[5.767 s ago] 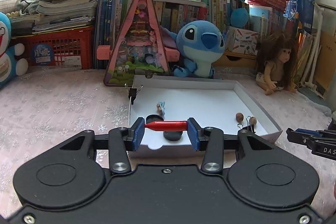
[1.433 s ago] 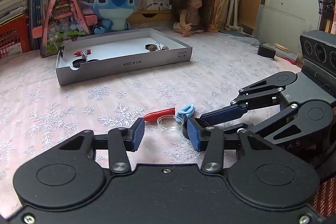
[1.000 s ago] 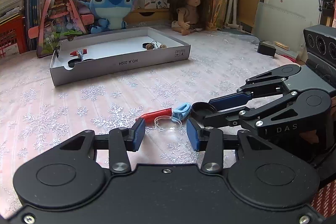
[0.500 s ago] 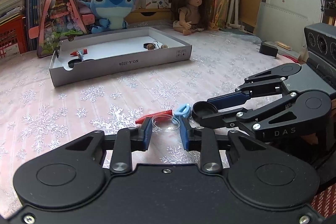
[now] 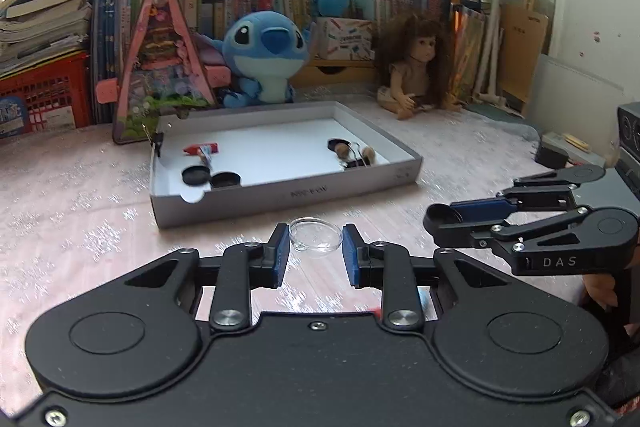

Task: Organize rigid objects
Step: 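Carry the clear lid and black lid over the white tray with both tools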

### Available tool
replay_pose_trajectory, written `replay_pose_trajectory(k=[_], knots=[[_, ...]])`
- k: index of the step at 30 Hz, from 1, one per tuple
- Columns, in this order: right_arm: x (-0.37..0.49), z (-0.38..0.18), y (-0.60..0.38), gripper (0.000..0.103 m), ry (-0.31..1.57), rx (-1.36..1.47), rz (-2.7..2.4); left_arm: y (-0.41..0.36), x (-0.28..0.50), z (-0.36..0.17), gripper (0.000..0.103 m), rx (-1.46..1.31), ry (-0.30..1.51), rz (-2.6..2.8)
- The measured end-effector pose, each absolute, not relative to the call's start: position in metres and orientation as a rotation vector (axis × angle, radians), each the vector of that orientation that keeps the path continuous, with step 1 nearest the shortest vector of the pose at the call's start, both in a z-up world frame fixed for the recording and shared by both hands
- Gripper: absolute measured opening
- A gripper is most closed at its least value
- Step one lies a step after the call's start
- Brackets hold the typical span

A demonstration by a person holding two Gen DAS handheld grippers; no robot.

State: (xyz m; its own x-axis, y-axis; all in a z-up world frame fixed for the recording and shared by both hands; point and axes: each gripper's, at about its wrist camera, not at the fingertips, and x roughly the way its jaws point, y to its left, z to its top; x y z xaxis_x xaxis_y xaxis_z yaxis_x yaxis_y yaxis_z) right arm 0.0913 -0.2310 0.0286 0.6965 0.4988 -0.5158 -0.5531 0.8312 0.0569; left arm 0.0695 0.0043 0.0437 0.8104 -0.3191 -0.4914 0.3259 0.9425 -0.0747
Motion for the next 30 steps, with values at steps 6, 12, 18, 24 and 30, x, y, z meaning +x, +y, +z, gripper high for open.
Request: replay_pose_trajectory(k=[6, 12, 18, 24, 30], knots=[[0.11, 0.032, -0.224, 0.037, 0.553, -0.086, 0.556, 0.009, 0.096, 0.049, 0.026, -0.038, 0.526, -0.31], [0.134, 0.032, -0.215, 0.037, 0.572, -0.061, 0.526, 0.005, 0.133, 0.051, 0.026, -0.076, 0.541, -0.296], [0.163, 0.038, -0.204, 0.037, 0.549, -0.042, 0.503, 0.001, 0.175, 0.049, 0.026, -0.118, 0.554, -0.272], [0.194, 0.032, -0.195, 0.037, 0.561, -0.048, 0.461, -0.003, 0.208, 0.033, 0.026, -0.125, 0.588, -0.227], [0.216, 0.023, -0.195, 0.037, 0.598, -0.012, 0.445, -0.004, 0.227, 0.017, 0.026, -0.138, 0.613, -0.211]])
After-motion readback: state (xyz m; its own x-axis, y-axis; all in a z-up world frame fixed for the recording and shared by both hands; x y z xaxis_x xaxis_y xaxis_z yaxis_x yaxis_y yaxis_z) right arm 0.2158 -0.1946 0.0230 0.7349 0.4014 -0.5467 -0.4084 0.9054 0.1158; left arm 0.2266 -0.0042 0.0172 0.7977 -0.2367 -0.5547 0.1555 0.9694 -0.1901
